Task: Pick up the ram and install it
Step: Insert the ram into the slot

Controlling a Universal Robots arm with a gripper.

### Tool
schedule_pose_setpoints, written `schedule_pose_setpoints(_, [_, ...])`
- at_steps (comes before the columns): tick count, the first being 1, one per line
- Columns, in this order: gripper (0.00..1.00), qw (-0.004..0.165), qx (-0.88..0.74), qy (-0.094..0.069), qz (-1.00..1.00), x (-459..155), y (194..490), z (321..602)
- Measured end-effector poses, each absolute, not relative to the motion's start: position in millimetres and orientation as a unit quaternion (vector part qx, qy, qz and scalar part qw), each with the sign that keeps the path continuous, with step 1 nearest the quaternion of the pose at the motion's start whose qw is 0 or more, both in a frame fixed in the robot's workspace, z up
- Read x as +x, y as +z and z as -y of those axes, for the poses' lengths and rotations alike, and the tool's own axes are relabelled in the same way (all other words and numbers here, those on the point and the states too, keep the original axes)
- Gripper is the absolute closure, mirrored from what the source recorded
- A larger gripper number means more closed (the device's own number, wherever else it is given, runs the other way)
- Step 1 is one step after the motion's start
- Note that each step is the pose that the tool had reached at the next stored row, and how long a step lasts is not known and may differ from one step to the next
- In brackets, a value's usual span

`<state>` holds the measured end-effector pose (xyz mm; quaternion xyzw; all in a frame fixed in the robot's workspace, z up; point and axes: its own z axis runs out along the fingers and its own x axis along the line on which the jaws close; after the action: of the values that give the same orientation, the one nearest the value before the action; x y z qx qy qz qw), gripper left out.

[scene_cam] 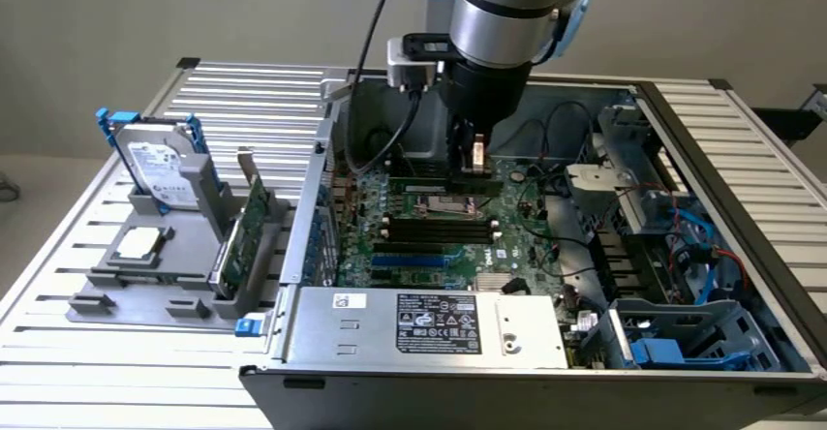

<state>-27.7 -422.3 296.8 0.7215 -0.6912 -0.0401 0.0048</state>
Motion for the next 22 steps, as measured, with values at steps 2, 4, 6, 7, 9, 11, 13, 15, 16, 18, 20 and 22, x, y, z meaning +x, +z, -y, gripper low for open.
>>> schedule_pose_setpoints(2, [0.86, 0.008, 0.723, -0.037, 0.69, -27.2, 294.3, 422.3])
schedule_pose_setpoints(4, [0.86, 0.011, 0.724, -0.034, 0.688, -25.9, 292.4, 422.3])
schedule_pose_setpoints(6, [0.86, 0.015, 0.726, -0.031, 0.687, -24.3, 290.1, 422.2])
schedule_pose_setpoints(7, [0.86, 0.016, 0.726, -0.029, 0.687, -23.7, 288.9, 422.0])
schedule_pose_setpoints(9, [0.86, 0.019, 0.726, -0.026, 0.687, -23.5, 285.9, 421.5])
schedule_pose_setpoints(11, [0.86, 0.02, 0.726, -0.025, 0.687, -23.4, 282.4, 421.0])
schedule_pose_setpoints(13, [0.86, 0.021, 0.726, -0.025, 0.687, -23.4, 278.6, 420.3])
schedule_pose_setpoints(15, [0.86, 0.021, 0.725, -0.025, 0.688, -23.4, 275.1, 420.0])
schedule_pose_setpoints(16, [0.86, 0.021, 0.724, -0.025, 0.689, -23.4, 273.2, 419.8])
schedule_pose_setpoints(18, [0.86, 0.021, 0.722, -0.025, 0.691, -23.4, 269.6, 419.4])
schedule_pose_setpoints(20, [0.86, 0.021, 0.718, -0.025, 0.695, -23.4, 266.0, 419.1])
schedule_pose_setpoints(22, [0.86, 0.02, 0.714, -0.025, 0.699, -23.4, 262.3, 418.8])
